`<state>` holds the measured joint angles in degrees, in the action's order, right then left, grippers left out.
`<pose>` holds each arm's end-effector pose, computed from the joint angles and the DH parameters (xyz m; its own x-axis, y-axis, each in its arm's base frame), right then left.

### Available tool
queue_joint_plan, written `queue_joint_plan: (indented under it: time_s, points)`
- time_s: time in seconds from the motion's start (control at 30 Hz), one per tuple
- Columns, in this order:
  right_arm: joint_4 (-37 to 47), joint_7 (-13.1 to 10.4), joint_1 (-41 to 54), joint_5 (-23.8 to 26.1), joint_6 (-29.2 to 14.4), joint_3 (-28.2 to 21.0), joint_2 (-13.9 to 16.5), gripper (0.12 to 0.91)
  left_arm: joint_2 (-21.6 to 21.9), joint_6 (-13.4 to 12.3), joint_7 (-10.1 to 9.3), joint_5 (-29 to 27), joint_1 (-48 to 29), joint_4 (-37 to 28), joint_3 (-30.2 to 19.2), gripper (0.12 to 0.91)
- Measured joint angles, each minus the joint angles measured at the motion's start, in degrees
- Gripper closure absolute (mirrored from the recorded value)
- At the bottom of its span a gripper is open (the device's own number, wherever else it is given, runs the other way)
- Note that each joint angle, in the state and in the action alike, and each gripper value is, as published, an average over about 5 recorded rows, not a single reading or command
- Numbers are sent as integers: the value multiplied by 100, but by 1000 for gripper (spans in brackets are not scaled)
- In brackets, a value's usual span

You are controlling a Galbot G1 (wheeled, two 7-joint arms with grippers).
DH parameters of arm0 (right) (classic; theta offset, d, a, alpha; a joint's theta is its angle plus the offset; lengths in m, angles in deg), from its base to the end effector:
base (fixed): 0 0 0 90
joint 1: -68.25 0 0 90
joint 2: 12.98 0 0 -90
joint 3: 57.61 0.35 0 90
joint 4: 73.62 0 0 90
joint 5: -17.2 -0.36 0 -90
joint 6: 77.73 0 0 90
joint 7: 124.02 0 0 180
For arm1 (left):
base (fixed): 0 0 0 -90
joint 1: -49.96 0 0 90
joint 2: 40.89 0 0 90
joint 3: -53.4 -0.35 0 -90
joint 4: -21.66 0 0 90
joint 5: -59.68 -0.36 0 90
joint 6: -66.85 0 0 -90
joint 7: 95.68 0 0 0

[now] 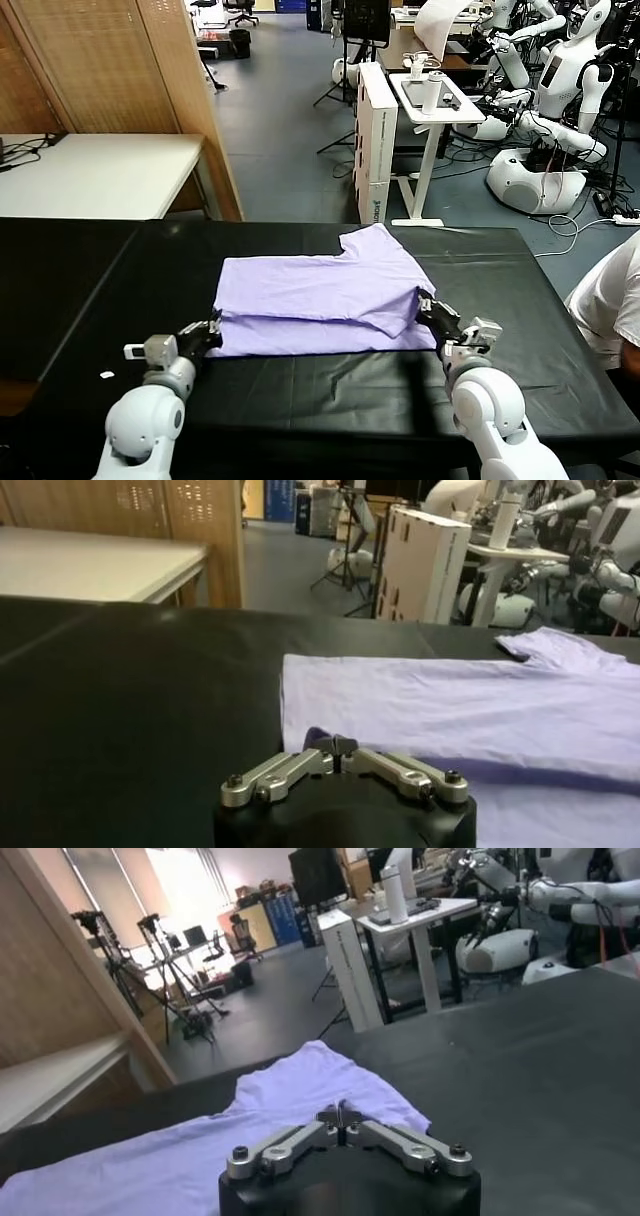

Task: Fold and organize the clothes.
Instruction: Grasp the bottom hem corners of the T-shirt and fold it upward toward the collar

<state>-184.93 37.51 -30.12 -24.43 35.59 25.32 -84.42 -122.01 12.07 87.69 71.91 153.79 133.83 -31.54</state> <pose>0.2971 -0.0306 -0.2670 -0.9447 -0.0825 0.3173 0.0249 0.9469 0.3205 0.2730 0.0621 -0.2804 -0.8956 0.0615 0.4407 0.0362 0.9972 -0.0657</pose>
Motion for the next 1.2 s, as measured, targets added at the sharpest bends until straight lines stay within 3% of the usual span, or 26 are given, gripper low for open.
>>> queue_joint_plan:
  time_s: [0.37,0.47,0.63,0.73,0.83,1.0,1.1,1.2]
  points:
    - [118,5,112,1,16,-13,-3,864,-38,4,-32,-61,-48,-60,-6,883]
    - [142,-12,116,14,23,-17,-5,739,-40,3,-32,-78,-60,-48,-4,883]
    - [165,-24,144,47,24,-15,-6,417,-34,-22,-64,-119,-68,-17,1,848]
    - [150,-27,158,58,34,9,-3,249,-28,10,-99,-143,-56,9,9,705]
    - [93,-55,141,66,92,58,18,149,-25,49,-121,-209,-16,48,29,516]
    - [-161,-38,-42,239,435,208,154,119,-23,69,-158,-220,85,178,117,218]
    - [-417,214,-293,472,614,348,341,119,-17,113,-184,-11,210,325,206,138]
    - [-603,532,-641,832,660,497,535,118,17,128,-149,129,438,551,314,125]
